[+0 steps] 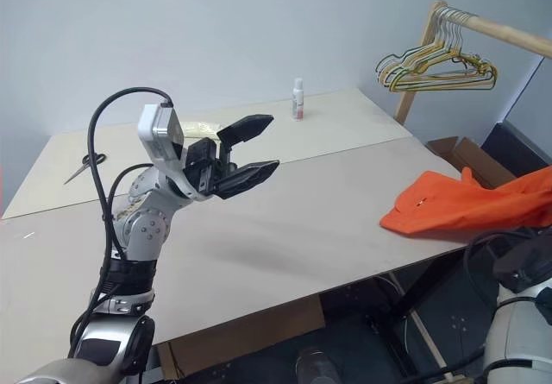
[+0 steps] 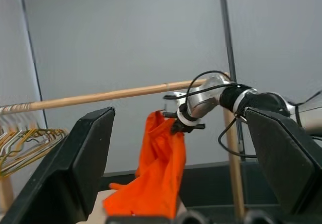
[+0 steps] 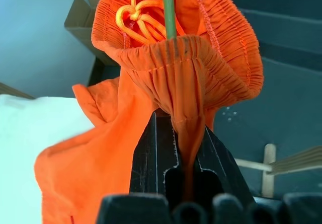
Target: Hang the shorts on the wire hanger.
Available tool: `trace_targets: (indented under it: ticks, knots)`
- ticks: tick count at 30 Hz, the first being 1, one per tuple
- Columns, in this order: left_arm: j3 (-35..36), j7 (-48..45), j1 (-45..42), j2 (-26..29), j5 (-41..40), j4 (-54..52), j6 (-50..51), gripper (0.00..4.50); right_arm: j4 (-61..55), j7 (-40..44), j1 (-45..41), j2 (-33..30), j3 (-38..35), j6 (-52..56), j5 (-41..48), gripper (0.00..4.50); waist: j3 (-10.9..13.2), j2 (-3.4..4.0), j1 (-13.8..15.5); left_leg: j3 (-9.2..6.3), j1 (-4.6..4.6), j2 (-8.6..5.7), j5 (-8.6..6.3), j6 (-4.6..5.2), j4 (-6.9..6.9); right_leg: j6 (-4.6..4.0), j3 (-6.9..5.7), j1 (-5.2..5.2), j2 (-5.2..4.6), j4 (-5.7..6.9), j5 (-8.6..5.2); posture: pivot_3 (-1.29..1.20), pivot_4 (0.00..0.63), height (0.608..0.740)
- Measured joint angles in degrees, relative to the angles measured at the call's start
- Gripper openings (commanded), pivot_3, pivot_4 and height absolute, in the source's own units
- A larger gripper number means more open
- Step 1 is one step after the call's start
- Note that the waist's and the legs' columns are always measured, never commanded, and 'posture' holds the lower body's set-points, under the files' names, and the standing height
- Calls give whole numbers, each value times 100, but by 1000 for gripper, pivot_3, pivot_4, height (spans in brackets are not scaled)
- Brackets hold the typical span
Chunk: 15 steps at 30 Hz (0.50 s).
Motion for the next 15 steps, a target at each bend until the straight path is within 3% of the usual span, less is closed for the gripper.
trace_targets:
  ticks: [12,13,15]
  knots:
    - [-28,9,0,-6,47,-23,-9,4500,-515,-129,409,-74,1405,60,-693,4222,7,9,3,3,-1,-1,0,1,0,7,5,1,-1,-10,4,-173,0,740]
    - [-36,6,1,-10,53,-23,-10,4500,-735,-217,491,-64,1569,69,-813,4469,7,10,1,3,-2,0,0,1,0,8,5,0,-1,-10,5,-176,0,740]
    - [-44,-11,1,-12,62,-8,-16,4500,-1048,-348,557,-45,1821,77,-1025,4469,8,12,-3,4,-1,0,0,1,0,10,7,0,-1,-10,6,-178,0,740]
